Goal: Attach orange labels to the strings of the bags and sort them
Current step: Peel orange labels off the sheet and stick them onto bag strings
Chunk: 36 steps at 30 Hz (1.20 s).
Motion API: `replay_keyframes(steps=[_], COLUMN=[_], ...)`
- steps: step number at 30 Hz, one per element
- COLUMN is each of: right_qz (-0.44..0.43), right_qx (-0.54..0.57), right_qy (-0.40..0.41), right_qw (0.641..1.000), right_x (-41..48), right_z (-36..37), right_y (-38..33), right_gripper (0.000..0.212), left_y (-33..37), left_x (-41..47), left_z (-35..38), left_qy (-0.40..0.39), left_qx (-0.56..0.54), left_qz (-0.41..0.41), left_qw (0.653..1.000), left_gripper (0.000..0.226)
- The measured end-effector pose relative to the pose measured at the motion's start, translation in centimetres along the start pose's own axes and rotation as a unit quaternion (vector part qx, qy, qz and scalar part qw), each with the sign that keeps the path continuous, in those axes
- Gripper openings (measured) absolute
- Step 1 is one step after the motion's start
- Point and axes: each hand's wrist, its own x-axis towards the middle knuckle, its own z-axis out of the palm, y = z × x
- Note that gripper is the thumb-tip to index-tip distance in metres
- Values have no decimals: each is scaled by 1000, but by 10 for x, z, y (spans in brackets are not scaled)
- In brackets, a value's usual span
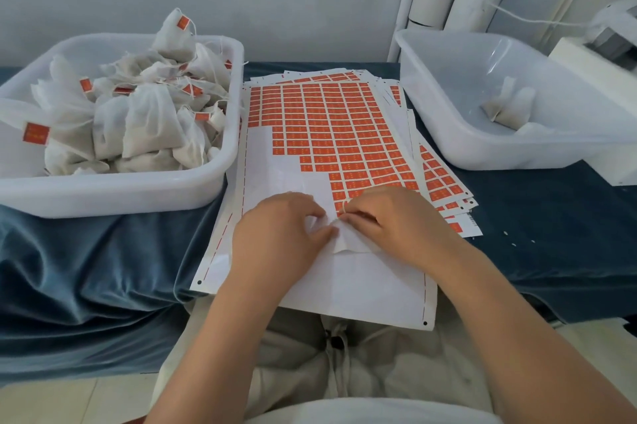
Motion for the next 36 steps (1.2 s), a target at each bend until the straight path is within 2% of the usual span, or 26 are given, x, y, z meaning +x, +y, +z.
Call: replay_keyframes(steps=[7,10,13,16,18,20,22,24,27,29,33,36], right_qz=[5,64,161,268,319,333,305,279,266,257,265,279], right_qx=[-15,39,117,198,328,463,554,594,614,634,667,667], right_qy=[25,52,105,149,171,155,136,136,145,148,153,162], right_qw=[1000,996,974,931,873,807,763,742,729,714,680,672], right_x=[2,4,3,-4,-12,-19,-23,-23,-20,-20,-20,-20], right_z=[5,1,-10,-25,-33,-41,-41,-39,-37,-37,-38,-36], right_y=[-1,-3,-4,-1,-2,-10,-18,-27,-39,-45,-51,-55], right_gripper=[21,21,15,17,15,18,24,22,18,21,19,16], left_y=[2,3,3,3,6,13,26,38,52,57,58,58], left_x=[-1,-1,0,-1,-3,-5,-10,-16,-22,-25,-26,-26], left_z=[1,1,-1,-4,-6,-7,-11,-14,-15,-17,-16,-15], left_qy=[19,14,4,-2,-3,15,33,13,-21,-10,-1,-13], left_qx=[-1,3,-4,-11,-9,-35,-140,-295,-477,-534,-594,-655], left_qz=[-4,-6,-13,-10,-8,3,7,2,-17,-29,-66,-107], left_qw=[1000,1000,1000,1000,1000,999,990,955,879,845,802,748], left_gripper=[39,39,39,39,43,52,64,64,27,11,15,18])
